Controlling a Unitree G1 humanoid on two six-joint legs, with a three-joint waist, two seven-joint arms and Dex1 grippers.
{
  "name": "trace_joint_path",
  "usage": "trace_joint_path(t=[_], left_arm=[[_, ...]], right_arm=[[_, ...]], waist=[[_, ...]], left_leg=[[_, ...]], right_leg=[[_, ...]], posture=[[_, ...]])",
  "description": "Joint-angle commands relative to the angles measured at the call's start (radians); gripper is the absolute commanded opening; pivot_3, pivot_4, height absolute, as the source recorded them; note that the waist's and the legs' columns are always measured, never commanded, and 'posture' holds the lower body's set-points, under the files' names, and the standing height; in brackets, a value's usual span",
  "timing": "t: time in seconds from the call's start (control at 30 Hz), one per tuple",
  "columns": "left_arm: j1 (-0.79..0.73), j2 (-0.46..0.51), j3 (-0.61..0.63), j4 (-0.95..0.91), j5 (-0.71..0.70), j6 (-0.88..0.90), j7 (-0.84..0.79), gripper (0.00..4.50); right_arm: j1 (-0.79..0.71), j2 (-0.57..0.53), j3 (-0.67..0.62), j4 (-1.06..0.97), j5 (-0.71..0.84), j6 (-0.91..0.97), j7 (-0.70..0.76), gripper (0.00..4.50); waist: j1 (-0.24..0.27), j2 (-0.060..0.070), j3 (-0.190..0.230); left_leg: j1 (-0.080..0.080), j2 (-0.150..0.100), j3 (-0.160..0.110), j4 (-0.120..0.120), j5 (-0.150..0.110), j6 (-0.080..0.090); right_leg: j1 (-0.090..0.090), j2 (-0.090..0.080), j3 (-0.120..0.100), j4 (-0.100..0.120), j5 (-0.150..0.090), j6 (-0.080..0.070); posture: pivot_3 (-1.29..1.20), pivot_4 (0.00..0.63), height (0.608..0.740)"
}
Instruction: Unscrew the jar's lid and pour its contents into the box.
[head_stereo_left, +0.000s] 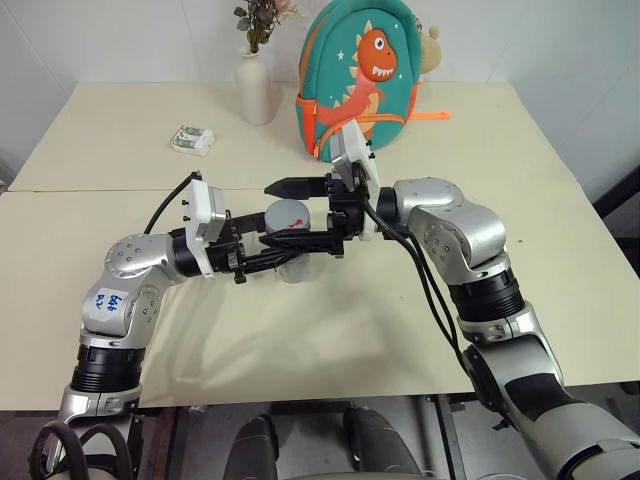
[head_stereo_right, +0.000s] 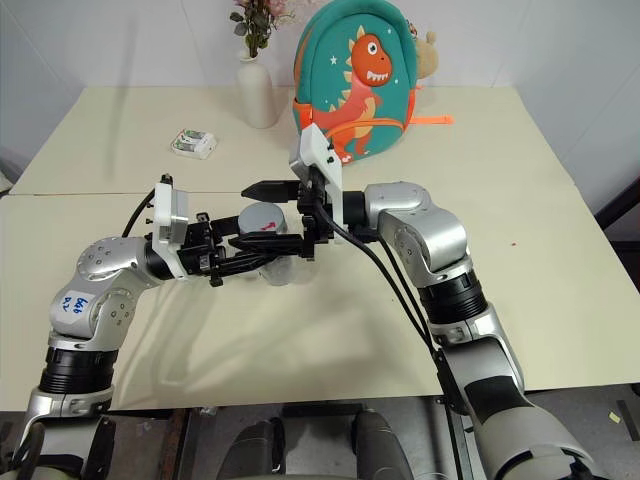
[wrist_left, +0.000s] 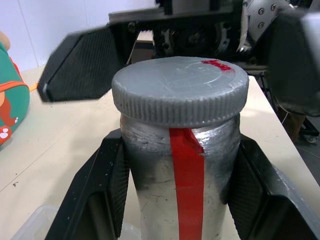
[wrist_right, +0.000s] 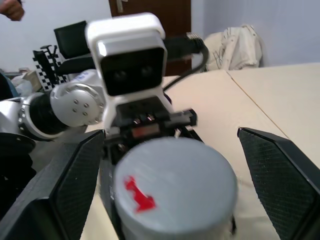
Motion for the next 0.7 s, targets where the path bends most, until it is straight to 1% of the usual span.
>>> trace_joint_path(t=[0.03,0.33,0.7], left_arm=[[-0.013,-0.002,0.004,-0.024,-0.012,-0.016,-0.008,2.28],[-0.014,0.001,0.003,-0.023,-0.015,-0.017,-0.013,2.28],[-0.022,0.000,-0.002,-0.012,-0.014,-0.022,-0.014,2.28]], right_arm=[[-0.030,0.001,-0.026,0.021,-0.006,-0.036,-0.003,4.46],[-0.051,-0.039,-0.063,0.101,-0.015,-0.078,0.028,4.46],[-0.041,-0.131,-0.100,0.164,-0.012,-0.098,0.055,4.46]], waist=[[0.000,0.000,0.000],[0.001,0.000,0.000],[0.001,0.000,0.000]], left_leg=[[0.000,0.000,0.000,0.000,0.000,0.000],[0.000,0.000,0.000,0.000,0.000,0.000],[0.000,0.000,0.000,0.000,0.000,0.000]], right_leg=[[0.000,0.000,0.000,0.000,0.000,0.000],[0.000,0.000,0.000,0.000,0.000,0.000],[0.000,0.000,0.000,0.000,0.000,0.000]], posture=[[0.00,0.150,0.740],[0.00,0.150,0.740],[0.00,0.150,0.740]])
